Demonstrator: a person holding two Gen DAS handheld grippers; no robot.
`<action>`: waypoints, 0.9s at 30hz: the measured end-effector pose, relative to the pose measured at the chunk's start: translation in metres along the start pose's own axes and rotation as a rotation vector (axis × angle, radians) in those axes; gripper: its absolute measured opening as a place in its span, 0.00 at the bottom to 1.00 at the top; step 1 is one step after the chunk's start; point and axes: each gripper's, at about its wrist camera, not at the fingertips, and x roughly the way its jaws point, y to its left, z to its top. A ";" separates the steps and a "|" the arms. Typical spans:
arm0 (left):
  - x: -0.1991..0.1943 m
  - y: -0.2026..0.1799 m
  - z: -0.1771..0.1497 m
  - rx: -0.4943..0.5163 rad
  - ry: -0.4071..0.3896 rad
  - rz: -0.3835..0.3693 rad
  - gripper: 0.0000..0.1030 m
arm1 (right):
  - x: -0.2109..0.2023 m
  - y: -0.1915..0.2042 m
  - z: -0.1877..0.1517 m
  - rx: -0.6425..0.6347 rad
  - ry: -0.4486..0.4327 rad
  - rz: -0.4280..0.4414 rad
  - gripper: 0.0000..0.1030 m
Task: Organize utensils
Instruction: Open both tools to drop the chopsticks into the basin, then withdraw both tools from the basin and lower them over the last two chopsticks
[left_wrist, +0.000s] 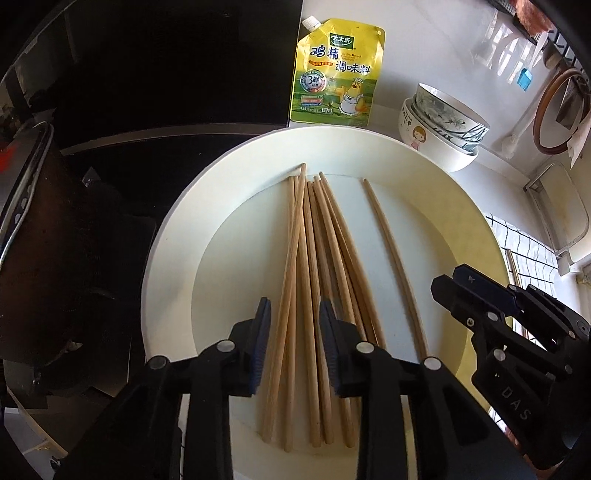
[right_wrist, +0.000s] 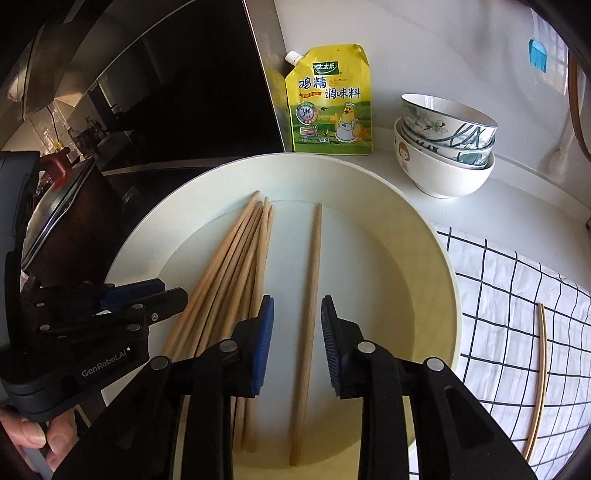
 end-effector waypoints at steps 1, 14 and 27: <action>-0.002 0.001 0.000 -0.004 -0.003 0.001 0.27 | -0.002 0.000 -0.001 0.000 -0.002 0.001 0.25; -0.023 -0.014 -0.016 -0.005 -0.025 -0.015 0.44 | -0.035 -0.017 -0.014 0.037 -0.039 0.002 0.31; -0.041 -0.063 -0.030 0.031 -0.051 -0.044 0.57 | -0.073 -0.064 -0.041 0.095 -0.059 -0.035 0.38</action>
